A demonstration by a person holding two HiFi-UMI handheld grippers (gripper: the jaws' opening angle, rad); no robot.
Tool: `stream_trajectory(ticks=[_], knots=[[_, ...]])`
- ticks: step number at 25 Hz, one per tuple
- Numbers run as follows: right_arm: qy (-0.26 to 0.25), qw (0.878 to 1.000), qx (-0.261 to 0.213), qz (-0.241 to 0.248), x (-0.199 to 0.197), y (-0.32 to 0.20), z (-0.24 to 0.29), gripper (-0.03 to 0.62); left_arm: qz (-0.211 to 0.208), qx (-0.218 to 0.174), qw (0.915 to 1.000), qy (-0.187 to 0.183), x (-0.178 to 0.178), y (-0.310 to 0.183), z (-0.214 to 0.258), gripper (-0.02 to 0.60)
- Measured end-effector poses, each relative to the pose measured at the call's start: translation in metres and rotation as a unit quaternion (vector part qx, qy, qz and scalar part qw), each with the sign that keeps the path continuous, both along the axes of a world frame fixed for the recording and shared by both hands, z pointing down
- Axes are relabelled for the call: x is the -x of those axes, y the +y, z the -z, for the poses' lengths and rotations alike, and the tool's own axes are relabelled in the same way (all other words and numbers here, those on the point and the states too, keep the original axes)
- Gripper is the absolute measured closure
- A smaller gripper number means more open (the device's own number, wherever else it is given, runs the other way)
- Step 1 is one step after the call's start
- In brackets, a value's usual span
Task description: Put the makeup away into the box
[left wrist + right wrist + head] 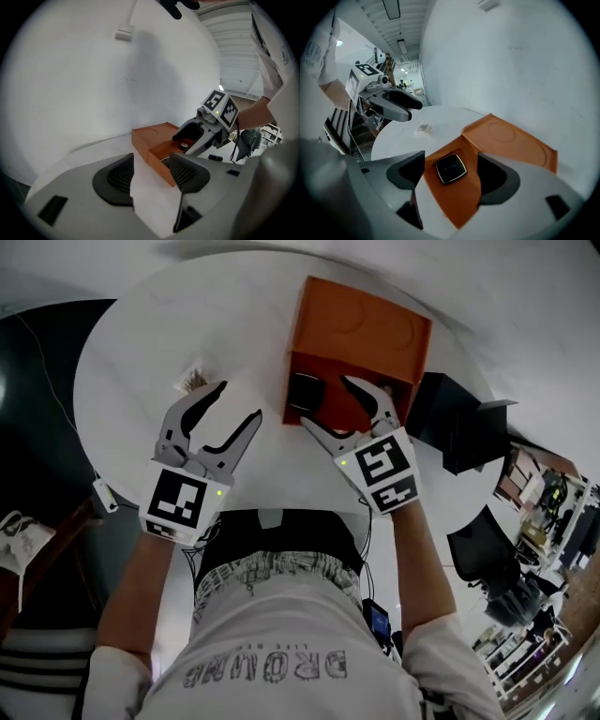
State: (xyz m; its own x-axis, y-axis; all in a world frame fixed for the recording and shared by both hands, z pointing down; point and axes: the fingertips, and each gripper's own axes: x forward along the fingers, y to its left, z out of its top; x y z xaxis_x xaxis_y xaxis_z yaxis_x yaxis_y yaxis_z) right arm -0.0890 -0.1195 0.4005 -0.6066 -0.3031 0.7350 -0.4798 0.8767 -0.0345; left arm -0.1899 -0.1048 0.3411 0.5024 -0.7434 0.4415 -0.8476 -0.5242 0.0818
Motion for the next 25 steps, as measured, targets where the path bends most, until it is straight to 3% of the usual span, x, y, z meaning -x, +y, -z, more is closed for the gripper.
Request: stream_trajectory(ticks=[8, 15, 25], knots=[[-0.018, 0.995, -0.034, -0.088, -0.022, 0.031, 0.027, 0.233, -0.073, -0.021, 0.9971, 0.013, -0.022, 0.023, 0.016, 0.318], [-0.027, 0.984, -0.055, -0.169, -0.046, 0.066, 0.045, 0.245, -0.154, -0.033, 0.9875, 0.011, -0.049, 0.040, 0.027, 0.307], [-0.044, 0.960, -0.068, -0.269, -0.154, 0.103, 0.045, 0.267, -0.262, -0.019, 0.9647, -0.017, -0.152, 0.061, 0.004, 0.305]])
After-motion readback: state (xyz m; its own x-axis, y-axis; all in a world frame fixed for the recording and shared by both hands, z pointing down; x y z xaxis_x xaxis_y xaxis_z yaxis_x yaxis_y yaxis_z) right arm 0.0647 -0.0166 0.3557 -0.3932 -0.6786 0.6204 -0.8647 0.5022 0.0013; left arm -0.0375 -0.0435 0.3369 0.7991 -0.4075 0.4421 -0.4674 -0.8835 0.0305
